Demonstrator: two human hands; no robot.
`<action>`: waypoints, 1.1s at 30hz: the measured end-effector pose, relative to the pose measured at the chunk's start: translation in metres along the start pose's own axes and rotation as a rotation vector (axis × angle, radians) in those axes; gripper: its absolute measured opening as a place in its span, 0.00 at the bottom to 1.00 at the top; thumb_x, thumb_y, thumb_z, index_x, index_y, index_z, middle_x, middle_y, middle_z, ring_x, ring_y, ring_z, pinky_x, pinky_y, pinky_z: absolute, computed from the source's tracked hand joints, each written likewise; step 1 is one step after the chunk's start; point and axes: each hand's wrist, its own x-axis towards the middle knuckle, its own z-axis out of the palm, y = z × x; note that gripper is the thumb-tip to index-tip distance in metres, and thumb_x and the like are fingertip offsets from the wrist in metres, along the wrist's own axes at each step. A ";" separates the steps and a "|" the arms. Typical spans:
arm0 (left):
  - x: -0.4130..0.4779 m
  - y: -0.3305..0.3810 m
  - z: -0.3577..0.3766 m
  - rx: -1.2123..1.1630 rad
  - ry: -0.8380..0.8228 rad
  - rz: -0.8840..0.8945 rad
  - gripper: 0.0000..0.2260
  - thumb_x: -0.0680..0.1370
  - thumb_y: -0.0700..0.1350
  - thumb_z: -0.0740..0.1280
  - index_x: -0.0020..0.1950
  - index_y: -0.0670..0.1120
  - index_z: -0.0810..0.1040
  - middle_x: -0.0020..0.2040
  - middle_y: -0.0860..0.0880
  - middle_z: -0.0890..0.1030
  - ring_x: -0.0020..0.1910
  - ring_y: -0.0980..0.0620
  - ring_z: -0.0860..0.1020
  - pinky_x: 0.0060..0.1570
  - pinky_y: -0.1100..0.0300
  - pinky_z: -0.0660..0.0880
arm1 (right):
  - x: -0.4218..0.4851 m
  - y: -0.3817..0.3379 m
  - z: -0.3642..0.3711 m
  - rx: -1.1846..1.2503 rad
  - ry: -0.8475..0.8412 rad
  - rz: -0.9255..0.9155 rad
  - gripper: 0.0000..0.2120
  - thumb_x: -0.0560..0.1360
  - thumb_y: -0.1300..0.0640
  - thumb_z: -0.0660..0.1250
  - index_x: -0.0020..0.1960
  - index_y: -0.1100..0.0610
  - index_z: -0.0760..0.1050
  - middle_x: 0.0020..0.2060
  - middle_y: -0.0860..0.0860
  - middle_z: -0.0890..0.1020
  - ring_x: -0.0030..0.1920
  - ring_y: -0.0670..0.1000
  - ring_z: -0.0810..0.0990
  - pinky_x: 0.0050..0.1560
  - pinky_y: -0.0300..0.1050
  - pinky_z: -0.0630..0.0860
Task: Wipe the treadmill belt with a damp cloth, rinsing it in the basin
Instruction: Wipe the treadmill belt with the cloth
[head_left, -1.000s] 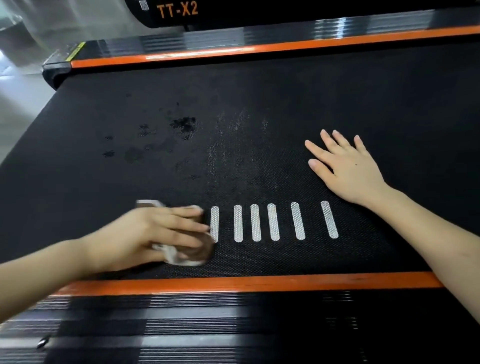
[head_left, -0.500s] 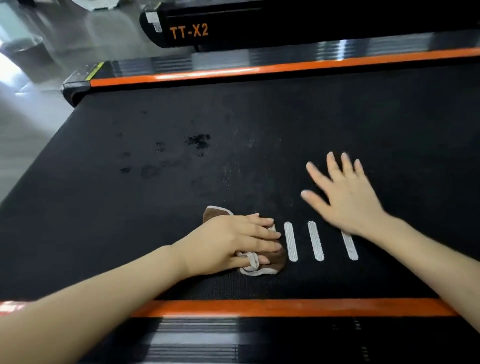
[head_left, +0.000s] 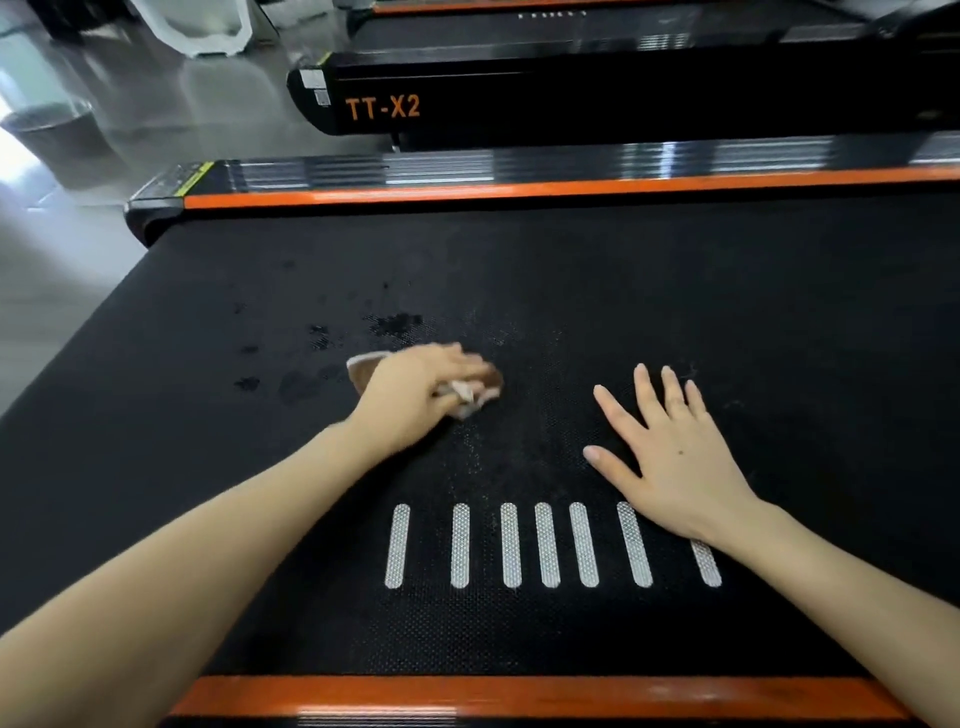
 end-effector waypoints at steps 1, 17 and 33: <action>-0.014 0.006 0.001 -0.029 -0.043 0.081 0.15 0.75 0.49 0.65 0.58 0.45 0.82 0.57 0.47 0.82 0.62 0.48 0.76 0.66 0.60 0.65 | 0.000 0.000 0.000 0.001 0.008 -0.001 0.43 0.70 0.29 0.26 0.77 0.49 0.49 0.75 0.63 0.53 0.75 0.66 0.49 0.74 0.60 0.47; 0.013 0.010 0.013 0.114 -0.132 0.054 0.26 0.73 0.65 0.57 0.61 0.50 0.79 0.62 0.50 0.78 0.66 0.48 0.73 0.66 0.46 0.67 | 0.001 0.002 0.008 -0.006 0.040 0.004 0.37 0.77 0.32 0.35 0.74 0.51 0.61 0.71 0.65 0.64 0.72 0.68 0.60 0.71 0.64 0.58; -0.032 -0.050 -0.065 -0.042 0.043 -0.514 0.20 0.81 0.55 0.53 0.73 0.57 0.63 0.76 0.51 0.61 0.77 0.50 0.50 0.74 0.49 0.46 | 0.117 -0.097 -0.016 0.059 0.199 -0.829 0.19 0.78 0.40 0.54 0.64 0.42 0.75 0.69 0.50 0.71 0.70 0.57 0.67 0.64 0.64 0.68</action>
